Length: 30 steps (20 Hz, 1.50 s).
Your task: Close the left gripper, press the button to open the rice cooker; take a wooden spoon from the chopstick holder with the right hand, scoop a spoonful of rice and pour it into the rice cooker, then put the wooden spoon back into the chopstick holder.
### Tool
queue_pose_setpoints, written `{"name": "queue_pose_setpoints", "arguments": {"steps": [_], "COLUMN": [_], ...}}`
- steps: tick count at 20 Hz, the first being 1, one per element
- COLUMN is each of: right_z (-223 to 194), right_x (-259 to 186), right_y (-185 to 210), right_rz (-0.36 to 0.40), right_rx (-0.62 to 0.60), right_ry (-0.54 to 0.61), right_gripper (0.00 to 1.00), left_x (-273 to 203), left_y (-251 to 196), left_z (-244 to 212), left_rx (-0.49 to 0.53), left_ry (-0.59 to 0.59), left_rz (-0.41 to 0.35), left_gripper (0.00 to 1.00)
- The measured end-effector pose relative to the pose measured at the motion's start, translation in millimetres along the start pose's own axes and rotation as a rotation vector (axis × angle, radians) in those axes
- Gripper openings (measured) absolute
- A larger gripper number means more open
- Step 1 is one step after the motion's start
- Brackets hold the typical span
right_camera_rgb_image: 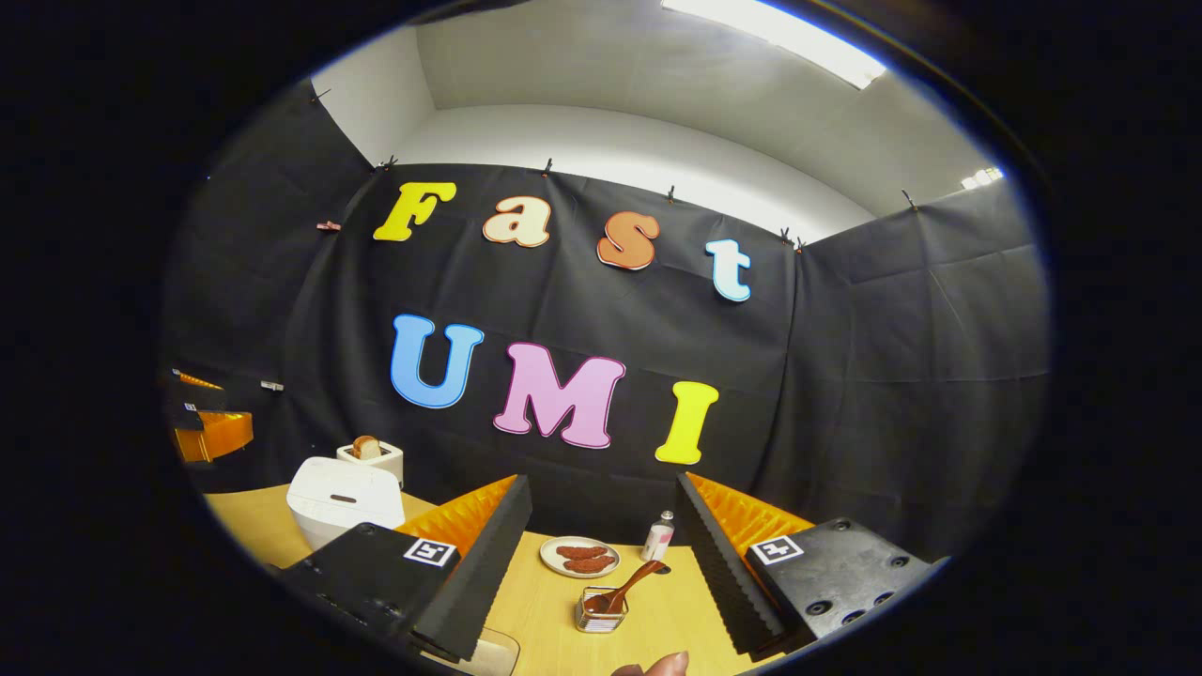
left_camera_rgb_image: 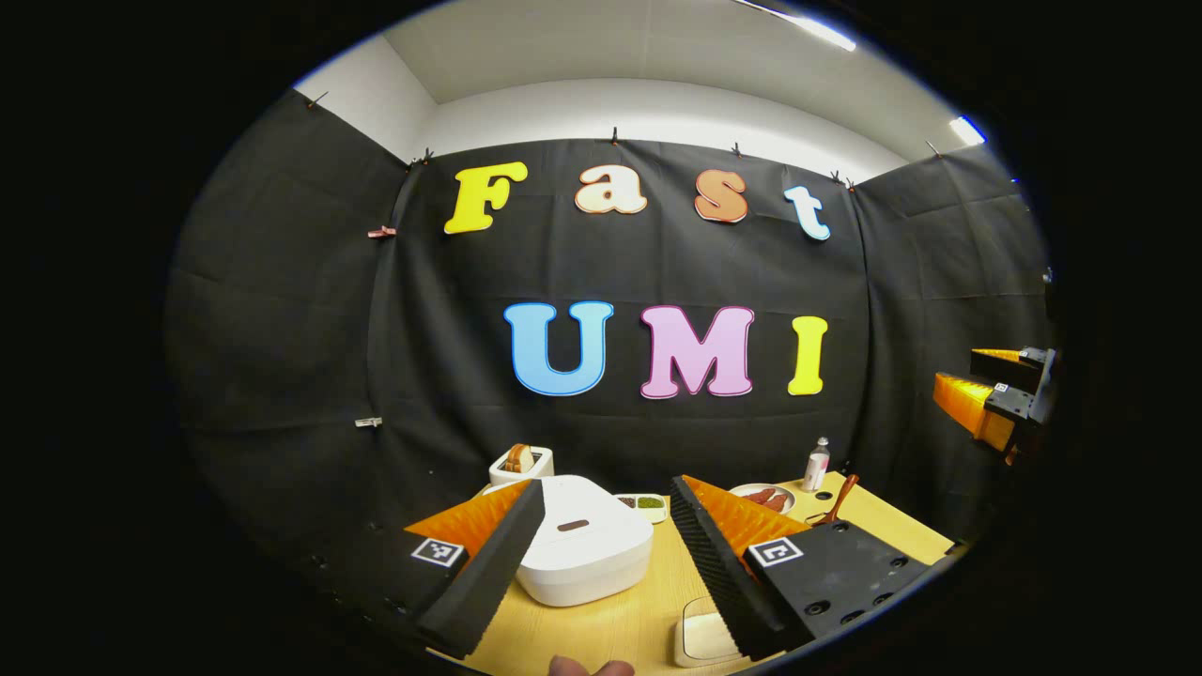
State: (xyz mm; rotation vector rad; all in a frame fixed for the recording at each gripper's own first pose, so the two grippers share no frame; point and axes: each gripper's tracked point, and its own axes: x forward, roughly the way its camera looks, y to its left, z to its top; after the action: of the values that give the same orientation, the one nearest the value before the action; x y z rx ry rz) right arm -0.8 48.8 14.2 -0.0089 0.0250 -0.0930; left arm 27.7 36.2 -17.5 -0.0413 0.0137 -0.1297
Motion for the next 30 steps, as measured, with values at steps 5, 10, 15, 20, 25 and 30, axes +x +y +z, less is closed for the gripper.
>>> {"name": "queue_pose_setpoints", "arguments": {"steps": [5,10,15,20,25,30], "right_z": [-6,-16,-19,-20,-22,-27], "right_x": [-4,-4,-8,-11,-11,-10], "right_y": [23,28,22,14,2,-10], "right_rz": [0.014,0.017,-0.002,-0.019,-0.040,-0.075], "right_rx": [0.072,0.121,0.128,0.112,0.086,0.073], "right_ry": [0.028,0.070,0.080,0.082,0.084,0.090], "right_gripper": [0.98,0.97,0.97,0.97,0.97,0.97], "left_x": [1,3,19,56,115,179], "left_y": [16,22,13,16,23,42], "left_z": [1,4,6,-6,-28,-83], "left_rx": [-0.022,0.005,0.002,-0.051,-0.105,-0.182], "left_ry": [-0.006,-0.022,-0.024,0.009,0.075,0.197], "left_rz": [0.007,0.006,-0.056,-0.093,-0.177,-0.188], "left_gripper": [0.94,0.95,0.70,0.07,0.06,0.06]}}
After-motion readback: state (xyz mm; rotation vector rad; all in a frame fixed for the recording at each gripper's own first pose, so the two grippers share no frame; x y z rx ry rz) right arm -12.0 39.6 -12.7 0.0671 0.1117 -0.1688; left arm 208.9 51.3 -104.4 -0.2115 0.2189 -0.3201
